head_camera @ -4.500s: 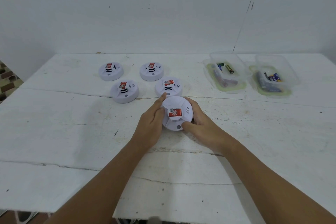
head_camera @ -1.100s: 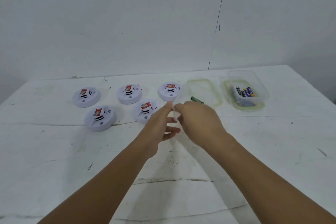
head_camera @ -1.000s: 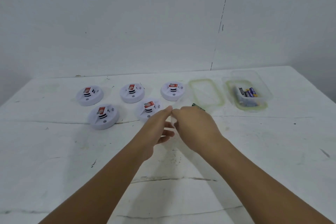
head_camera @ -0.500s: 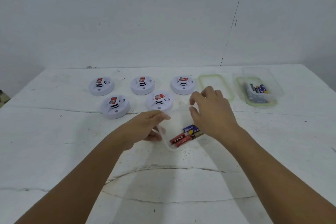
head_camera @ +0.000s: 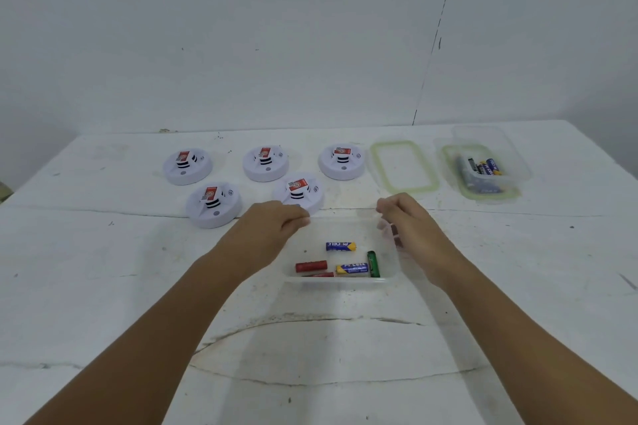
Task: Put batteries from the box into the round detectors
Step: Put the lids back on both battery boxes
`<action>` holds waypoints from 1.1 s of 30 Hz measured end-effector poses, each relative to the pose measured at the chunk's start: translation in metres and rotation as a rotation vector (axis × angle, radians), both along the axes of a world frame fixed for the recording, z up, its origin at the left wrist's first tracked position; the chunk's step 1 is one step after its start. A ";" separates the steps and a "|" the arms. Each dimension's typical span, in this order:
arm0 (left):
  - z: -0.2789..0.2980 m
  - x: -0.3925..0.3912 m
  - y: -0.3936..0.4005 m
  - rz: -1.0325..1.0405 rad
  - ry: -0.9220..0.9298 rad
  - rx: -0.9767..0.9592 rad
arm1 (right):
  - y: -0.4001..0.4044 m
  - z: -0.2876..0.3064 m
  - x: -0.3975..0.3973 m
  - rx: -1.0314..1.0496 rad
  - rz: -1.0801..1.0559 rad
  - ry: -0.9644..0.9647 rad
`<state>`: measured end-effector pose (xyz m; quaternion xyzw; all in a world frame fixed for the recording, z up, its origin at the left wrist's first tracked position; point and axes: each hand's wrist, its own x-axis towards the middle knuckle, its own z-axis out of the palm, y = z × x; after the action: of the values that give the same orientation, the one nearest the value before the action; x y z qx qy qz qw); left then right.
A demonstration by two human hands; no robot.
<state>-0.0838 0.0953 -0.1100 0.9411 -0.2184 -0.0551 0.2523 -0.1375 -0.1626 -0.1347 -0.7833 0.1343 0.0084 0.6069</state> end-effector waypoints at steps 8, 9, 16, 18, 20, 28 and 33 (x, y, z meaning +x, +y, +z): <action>-0.005 0.001 0.002 -0.022 -0.079 0.075 | -0.022 -0.023 0.026 -1.025 0.098 -0.153; -0.005 0.001 0.002 -0.020 -0.082 0.078 | -0.023 -0.025 0.029 -1.074 0.133 -0.090; -0.003 0.000 0.002 -0.006 -0.087 0.085 | -0.025 -0.028 0.033 -1.072 0.069 -0.126; -0.003 0.000 0.002 0.002 -0.084 0.073 | -0.025 -0.028 0.034 -1.048 0.085 -0.147; -0.004 -0.001 0.002 0.005 -0.083 0.065 | -0.026 -0.029 0.034 -1.004 0.100 -0.189; -0.004 -0.003 0.007 0.056 -0.079 -0.023 | -0.033 -0.024 0.028 -1.037 -0.007 -0.554; -0.004 -0.008 0.007 0.100 -0.087 -0.142 | -0.017 0.022 0.033 -0.866 -0.250 -0.772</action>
<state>-0.0921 0.1024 -0.1141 0.9320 -0.1852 0.0143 0.3112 -0.1043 -0.1800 -0.1131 -0.8842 -0.0139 -0.4043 0.2335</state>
